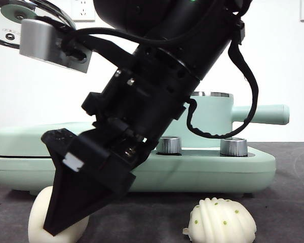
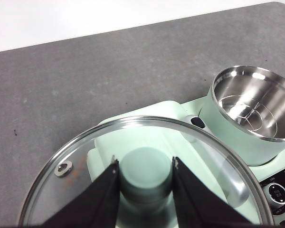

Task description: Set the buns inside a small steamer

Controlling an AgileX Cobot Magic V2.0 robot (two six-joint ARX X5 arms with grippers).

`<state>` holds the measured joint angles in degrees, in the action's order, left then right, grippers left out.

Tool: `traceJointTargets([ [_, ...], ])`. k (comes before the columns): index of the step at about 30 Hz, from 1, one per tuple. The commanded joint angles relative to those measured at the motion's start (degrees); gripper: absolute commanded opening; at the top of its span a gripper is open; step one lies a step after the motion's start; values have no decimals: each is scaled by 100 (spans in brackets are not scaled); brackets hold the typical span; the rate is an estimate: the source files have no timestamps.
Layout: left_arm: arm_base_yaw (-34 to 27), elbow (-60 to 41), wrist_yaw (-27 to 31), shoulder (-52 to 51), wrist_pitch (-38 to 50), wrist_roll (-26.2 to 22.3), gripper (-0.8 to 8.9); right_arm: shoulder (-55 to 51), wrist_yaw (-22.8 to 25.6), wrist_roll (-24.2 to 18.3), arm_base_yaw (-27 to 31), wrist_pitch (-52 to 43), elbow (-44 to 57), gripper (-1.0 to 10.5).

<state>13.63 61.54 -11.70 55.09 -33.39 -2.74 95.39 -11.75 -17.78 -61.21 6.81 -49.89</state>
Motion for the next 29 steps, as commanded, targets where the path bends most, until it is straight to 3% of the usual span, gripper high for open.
traceJointTargets([
  [1, 9, 87, -9, 4, 168, 39, 17, 22, 48, 348, -94, 0, -118, 241],
  [10, 9, 87, -9, 4, 170, 42, 17, -1051, 96, 1451, -7, 1115, -382, 241],
  [18, 9, 87, -9, 4, 168, 42, 17, -2103, 391, 2761, 542, 3198, -1392, 241],
  [23, 9, 87, -9, 4, 166, 44, 17, -2103, 389, 2931, 1189, 4505, -2347, 239],
  [29, 9, 87, -9, 4, 166, 44, 17, -1729, 385, 2734, 2033, 4723, -3136, 238],
])
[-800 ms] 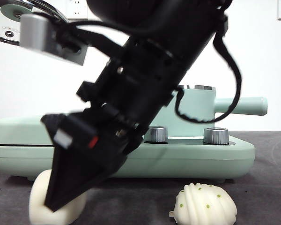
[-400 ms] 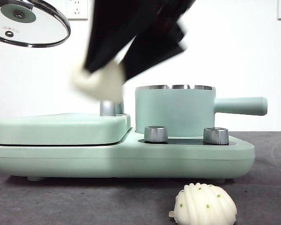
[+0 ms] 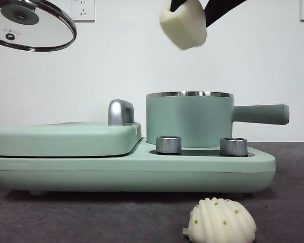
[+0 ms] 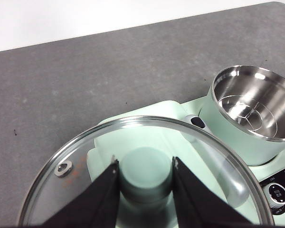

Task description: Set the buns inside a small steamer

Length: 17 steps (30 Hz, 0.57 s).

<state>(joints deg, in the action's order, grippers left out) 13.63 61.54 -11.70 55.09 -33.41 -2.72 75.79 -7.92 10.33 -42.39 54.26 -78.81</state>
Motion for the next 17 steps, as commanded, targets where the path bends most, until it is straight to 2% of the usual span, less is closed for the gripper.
traceJointTargets([
  [1, 9, 87, -9, 4, 168, 42, 17, 345, 2, -170, 282, -26, -365, 238],
  [8, 9, 87, -9, 4, 168, 42, 17, 1311, 4, -715, 896, -116, -1091, 239],
  [14, 9, 87, -9, 4, 170, 37, 17, 2070, 52, -1069, 1097, -398, -1561, 239],
  [17, 9, 87, -9, 4, 173, 37, 17, 2417, 50, -1104, 1174, -459, -1768, 239],
])
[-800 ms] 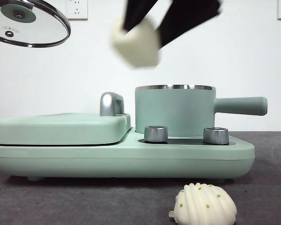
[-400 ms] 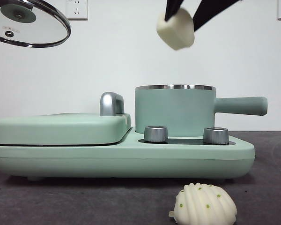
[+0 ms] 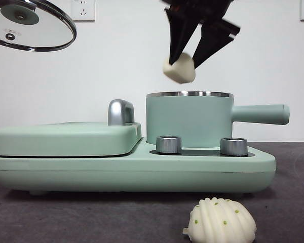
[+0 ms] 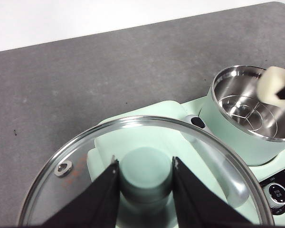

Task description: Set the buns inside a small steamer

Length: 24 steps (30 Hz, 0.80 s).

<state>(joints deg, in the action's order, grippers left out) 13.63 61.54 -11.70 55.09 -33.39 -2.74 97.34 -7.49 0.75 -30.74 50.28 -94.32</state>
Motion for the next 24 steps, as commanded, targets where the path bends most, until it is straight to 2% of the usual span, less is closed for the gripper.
traceJointTargets([
  [1, 9, 87, -9, 4, 170, 39, 17, 354, 7, -151, 26, -68, -267, 239],
  [12, 9, 87, -9, 4, 175, 37, 17, 1021, 52, -348, 61, -236, -365, 239],
  [18, 9, 87, -9, 4, 173, 22, 17, 1176, 389, -566, 44, -409, -363, 239],
  [24, 9, 87, -9, 4, 175, 22, 17, 1209, 304, -573, 44, -444, -363, 287],
])
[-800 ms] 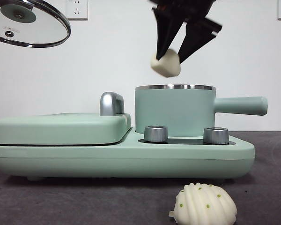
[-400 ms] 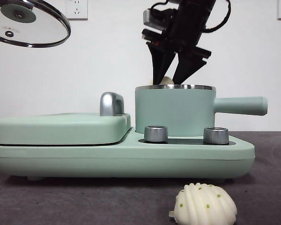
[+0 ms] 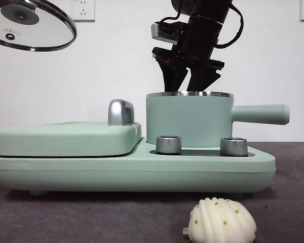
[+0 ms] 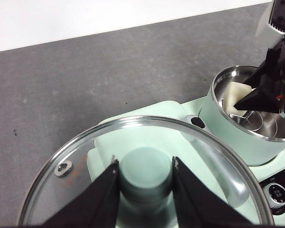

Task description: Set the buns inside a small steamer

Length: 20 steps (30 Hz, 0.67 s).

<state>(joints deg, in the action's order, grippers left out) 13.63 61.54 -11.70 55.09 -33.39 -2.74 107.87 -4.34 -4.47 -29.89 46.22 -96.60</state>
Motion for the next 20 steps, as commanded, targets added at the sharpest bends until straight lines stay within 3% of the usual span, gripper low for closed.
traceJointTargets([
  [1, 9, 87, -9, 4, 175, 20, 17, 175, -13, -50, -48, -39, -133, 287],
  [11, 9, 87, -9, 4, 170, 20, 17, 146, -13, -50, -109, -107, -138, 339],
  [14, 9, 87, -9, 4, 170, 20, 17, -240, -2, -15, -109, -74, -138, 338],
  [17, 9, 87, -9, 4, 168, 20, 17, -859, -68, 396, -114, -2, -136, 338],
  [20, 9, 87, -9, 4, 170, 20, 17, -1388, -70, 393, -251, 66, -46, 338],
])
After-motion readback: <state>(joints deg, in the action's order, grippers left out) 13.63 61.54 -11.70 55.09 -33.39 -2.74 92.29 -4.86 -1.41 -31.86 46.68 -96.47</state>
